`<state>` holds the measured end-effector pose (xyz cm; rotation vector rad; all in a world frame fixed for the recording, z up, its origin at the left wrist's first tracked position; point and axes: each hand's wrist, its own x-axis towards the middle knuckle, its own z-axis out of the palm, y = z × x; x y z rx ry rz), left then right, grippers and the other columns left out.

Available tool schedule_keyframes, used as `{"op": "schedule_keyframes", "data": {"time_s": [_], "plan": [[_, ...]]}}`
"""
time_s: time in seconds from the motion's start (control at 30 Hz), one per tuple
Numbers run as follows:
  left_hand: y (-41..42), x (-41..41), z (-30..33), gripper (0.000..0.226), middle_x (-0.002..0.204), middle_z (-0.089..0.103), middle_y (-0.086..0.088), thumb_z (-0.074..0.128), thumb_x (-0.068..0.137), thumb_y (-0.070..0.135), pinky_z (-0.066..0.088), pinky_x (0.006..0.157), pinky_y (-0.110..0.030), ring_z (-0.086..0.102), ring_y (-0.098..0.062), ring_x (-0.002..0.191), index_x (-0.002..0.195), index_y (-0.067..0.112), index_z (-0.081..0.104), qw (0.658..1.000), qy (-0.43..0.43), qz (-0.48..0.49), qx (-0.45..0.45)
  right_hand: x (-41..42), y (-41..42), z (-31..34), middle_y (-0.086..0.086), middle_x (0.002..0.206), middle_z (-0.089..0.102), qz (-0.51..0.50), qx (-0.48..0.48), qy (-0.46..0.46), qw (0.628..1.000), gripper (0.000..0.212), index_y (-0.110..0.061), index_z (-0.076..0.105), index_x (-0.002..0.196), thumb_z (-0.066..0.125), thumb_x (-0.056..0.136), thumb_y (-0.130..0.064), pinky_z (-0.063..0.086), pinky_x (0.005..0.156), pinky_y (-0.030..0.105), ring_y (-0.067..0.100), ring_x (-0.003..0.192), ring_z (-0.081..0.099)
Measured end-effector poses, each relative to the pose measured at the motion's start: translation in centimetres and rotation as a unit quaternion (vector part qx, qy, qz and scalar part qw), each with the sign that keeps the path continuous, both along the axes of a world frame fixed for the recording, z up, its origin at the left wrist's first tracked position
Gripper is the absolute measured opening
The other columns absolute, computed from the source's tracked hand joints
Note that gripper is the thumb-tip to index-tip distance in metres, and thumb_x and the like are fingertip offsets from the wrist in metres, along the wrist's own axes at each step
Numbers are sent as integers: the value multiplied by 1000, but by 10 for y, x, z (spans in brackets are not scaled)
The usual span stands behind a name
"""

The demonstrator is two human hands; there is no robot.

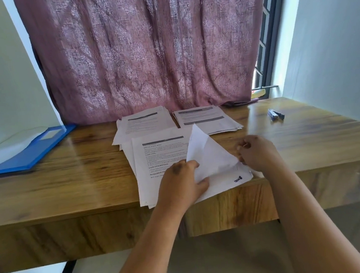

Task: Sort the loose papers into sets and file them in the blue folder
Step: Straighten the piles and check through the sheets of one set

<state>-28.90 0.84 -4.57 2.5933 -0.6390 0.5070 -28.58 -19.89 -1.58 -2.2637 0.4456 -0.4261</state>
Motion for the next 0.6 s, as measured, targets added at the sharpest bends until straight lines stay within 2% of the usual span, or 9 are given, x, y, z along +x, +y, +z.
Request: {"op": "schedule_keyframes", "data": {"time_s": [0.07, 0.17, 0.27, 0.37, 0.47, 0.6], "plan": [[1, 4, -2, 36, 124, 65, -1, 55, 96, 35, 51, 89, -22, 64, -15, 107, 128, 20, 60, 1000, -15, 0, -22, -3, -6, 1, 4, 80, 68, -25, 75, -31, 996, 28, -16, 66, 81, 43, 90, -3, 57, 82, 41, 26, 77, 67], [5, 9, -5, 29, 113, 69, 0, 51, 99, 35, 50, 78, -16, 66, -14, 96, 115, 17, 67, 997, 14, -9, -80, -7, -13, 0, 7, 76, 68, -22, 86, -10, 996, 26, -14, 66, 84, 44, 91, -3, 59, 79, 42, 23, 68, 65], [8, 11, -7, 29, 116, 67, 1, 52, 98, 37, 48, 79, -15, 63, -14, 101, 115, 18, 66, 992, 39, -13, -120, -11, -13, -1, -1, 79, 68, 28, -31, 55, 998, 7, -19, 66, 82, 63, 88, -23, 51, 65, 28, 14, 72, 63], [5, 9, -9, 30, 121, 65, 2, 53, 98, 38, 44, 81, -14, 61, -14, 106, 117, 18, 65, 992, 32, -7, -120, -12, -9, -5, -8, 85, 63, 57, -95, 104, 988, 24, -21, 66, 87, 77, 77, -40, 37, 54, 19, 4, 74, 55], [5, 7, -8, 32, 125, 63, 3, 52, 98, 39, 44, 84, -16, 60, -15, 110, 121, 20, 64, 992, 38, 0, -122, -12, -3, -6, -6, 86, 61, 62, -96, 85, 990, 31, -19, 66, 88, 84, 70, -35, 35, 52, 17, 3, 72, 53], [4, 4, -8, 35, 125, 64, 3, 53, 96, 42, 43, 82, -14, 61, -15, 110, 123, 21, 63, 995, 25, -4, -100, -13, 2, -5, -3, 86, 60, 43, -117, 24, 992, 21, -22, 64, 86, 81, 74, -26, 34, 53, 17, 10, 73, 53]]}}
